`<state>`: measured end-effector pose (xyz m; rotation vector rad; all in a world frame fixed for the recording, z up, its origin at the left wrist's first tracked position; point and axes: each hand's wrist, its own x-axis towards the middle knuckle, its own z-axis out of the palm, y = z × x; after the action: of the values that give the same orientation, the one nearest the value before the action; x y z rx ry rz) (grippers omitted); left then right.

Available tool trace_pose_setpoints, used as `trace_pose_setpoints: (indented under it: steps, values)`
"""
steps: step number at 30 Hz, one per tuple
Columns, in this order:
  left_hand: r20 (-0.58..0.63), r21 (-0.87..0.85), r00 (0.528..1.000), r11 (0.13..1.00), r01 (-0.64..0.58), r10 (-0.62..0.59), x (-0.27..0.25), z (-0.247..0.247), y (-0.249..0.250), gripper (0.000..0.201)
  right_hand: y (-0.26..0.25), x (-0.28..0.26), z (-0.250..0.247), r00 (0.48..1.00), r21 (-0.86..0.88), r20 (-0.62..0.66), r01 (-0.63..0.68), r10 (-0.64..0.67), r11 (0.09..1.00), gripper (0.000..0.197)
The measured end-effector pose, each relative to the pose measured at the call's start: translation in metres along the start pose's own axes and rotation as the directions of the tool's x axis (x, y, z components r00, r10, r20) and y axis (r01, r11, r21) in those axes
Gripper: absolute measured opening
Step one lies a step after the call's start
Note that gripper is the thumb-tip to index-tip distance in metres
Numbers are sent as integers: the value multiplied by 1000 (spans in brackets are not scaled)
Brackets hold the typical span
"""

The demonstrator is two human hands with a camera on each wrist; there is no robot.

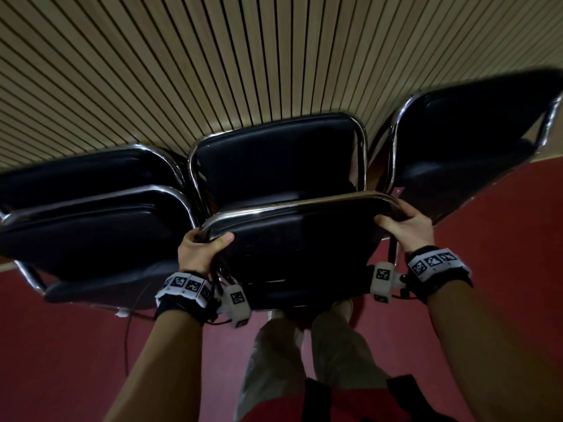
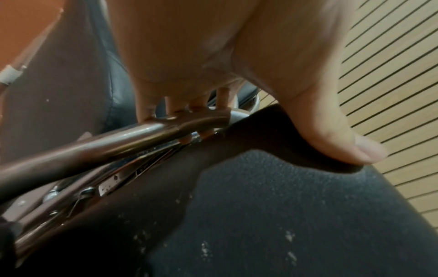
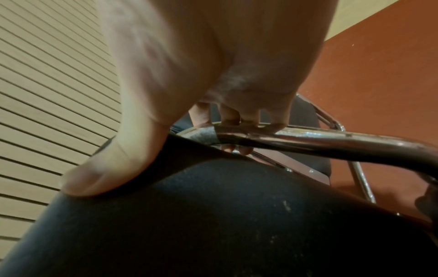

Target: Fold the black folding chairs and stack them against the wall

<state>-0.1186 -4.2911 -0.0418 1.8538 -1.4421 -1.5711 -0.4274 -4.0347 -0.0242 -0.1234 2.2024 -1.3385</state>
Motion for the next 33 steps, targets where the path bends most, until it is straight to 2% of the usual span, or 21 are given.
trace_pose_setpoints:
  steps: [2, 5, 9, 15, 19, 21, 24, 29, 33]
  values:
    - [-3, -6, 1000, 1000, 1, -1, 7, 5, 3, 63, -1, 6, 2, 1000, 11, -8, -3, 3, 1000, 36]
    - [26, -33, 1000, 999, -8, 9, 14, 11, 10, 64, 0, 16, 6, 1000, 20, -18, -16, 16, 1000, 38]
    - [63, -7, 997, 999, -35, 35, 18, 24, 20, 48, 0, 35, 9, 996, 14, -64, -59, 60, 998, 42]
    - [70, -17, 997, 999, -28, 29, 33, 30, 29, 43, -11, 53, 17, 993, -48, -17, -119, 119, 992, 72]
    - [70, -21, 997, 1000, -12, 14, 35, 35, 36, 33, -17, 55, 23, 992, -44, 22, -126, 127, 991, 81]
    - [73, -29, 997, 999, -24, 26, 36, 37, 36, 30, -20, 56, 24, 992, -29, 39, -119, 120, 992, 74]
    - [64, -34, 998, 999, -7, 9, 40, 38, 40, 44, -22, 62, 28, 991, -5, 45, -124, 124, 992, 65]
    - [42, -38, 999, 999, 18, -16, 41, 40, 45, 53, -26, 71, 34, 988, -64, 36, -149, 151, 987, 79]
    - [-11, -67, 999, 997, 41, -41, 35, 44, 42, 59, -27, 70, 33, 989, -90, 52, -135, 140, 987, 76]
